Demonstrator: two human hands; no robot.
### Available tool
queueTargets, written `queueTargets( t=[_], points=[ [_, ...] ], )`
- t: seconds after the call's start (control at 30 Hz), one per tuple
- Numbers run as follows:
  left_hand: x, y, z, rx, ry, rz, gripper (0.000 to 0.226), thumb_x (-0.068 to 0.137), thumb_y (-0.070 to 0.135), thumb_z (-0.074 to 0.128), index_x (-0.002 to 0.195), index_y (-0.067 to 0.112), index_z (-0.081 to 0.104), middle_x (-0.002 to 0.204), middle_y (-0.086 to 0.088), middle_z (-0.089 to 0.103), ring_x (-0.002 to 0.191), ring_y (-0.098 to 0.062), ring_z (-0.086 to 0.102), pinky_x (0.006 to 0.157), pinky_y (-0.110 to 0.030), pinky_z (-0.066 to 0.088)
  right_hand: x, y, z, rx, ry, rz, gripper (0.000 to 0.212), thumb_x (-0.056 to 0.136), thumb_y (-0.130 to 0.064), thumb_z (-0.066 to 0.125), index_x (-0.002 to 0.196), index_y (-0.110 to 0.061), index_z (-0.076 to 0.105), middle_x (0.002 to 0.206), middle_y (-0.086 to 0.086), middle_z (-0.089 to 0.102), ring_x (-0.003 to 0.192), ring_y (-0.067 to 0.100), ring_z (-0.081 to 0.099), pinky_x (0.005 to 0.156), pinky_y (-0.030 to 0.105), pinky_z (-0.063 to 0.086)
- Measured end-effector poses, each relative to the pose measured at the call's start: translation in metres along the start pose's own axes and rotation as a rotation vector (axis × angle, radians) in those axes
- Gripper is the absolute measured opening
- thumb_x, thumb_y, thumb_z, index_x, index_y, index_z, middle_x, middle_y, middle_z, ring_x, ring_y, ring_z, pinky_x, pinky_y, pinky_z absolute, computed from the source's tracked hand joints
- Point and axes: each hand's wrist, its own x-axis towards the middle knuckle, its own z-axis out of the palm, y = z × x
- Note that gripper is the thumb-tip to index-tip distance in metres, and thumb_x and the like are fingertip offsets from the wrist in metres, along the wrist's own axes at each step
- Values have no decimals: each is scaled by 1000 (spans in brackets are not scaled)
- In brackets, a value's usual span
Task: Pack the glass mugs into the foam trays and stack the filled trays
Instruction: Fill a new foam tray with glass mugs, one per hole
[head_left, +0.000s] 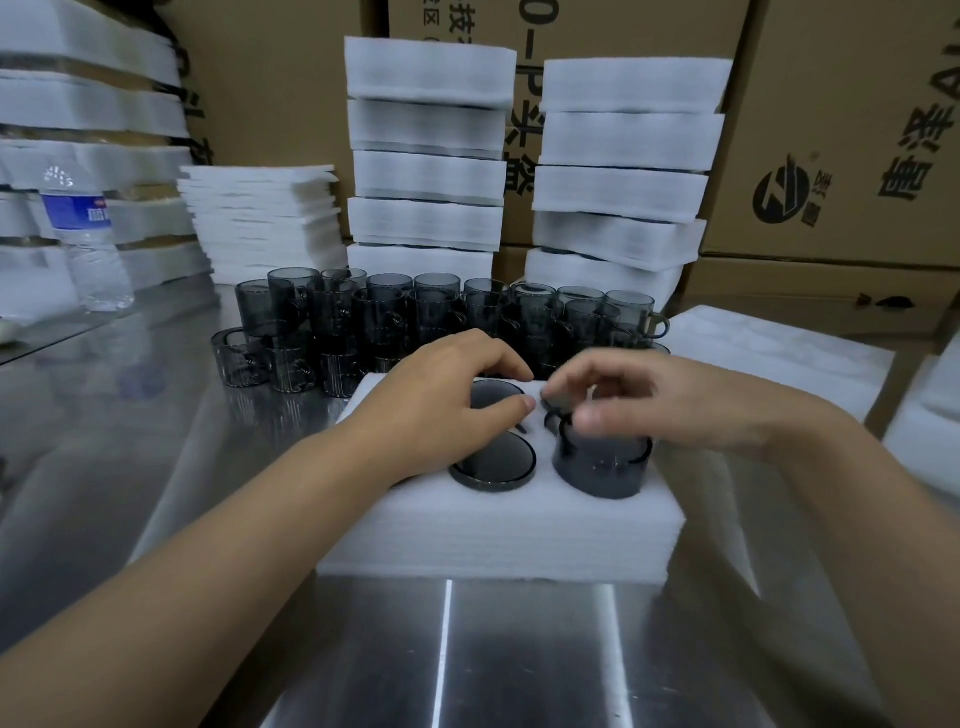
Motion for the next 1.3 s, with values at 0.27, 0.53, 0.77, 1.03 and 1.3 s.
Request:
queueTargets(
  t=[0.27,0.53,0.77,1.03,1.3],
  points=[
    [-7,13,-7,-177,-54,180,26,80,3,60,92,22,74,88,4,60,87,-8,57,81,-24,45,21,15,16,-102,377,124,52,72,-72,48,106,-33,60,115,-10,56,109,5,51,92,28,42],
    [-7,12,-6,-222,-275,83,39,85,-4,57,96,28,76,90,10,56,88,-5,54,82,-23,44,25,19,26,-266,262,232,52,86,-59,49,132,-36,43,142,-5,33,135,14,19,98,33,27],
    [-7,9,-5,-284,-299,32,38,85,-1,58,93,32,76,91,12,57,89,-9,57,85,-30,46,27,22,28,-316,220,223,53,90,-59,40,138,-37,36,145,-6,28,136,12,15,101,33,24],
    [-6,7,-4,-305,-323,0,40,86,-1,58,91,35,76,88,19,55,87,-8,57,82,-26,46,15,21,3,-195,602,175,38,91,-57,41,100,-29,63,96,-12,59,88,1,53,74,24,42],
    [-4,3,-2,-325,-317,-15,45,88,1,54,87,41,75,89,12,57,83,-18,57,68,-20,42,-23,117,-63,-437,841,943,56,90,-18,54,142,-9,35,142,24,27,129,41,29,101,44,35]
  ],
)
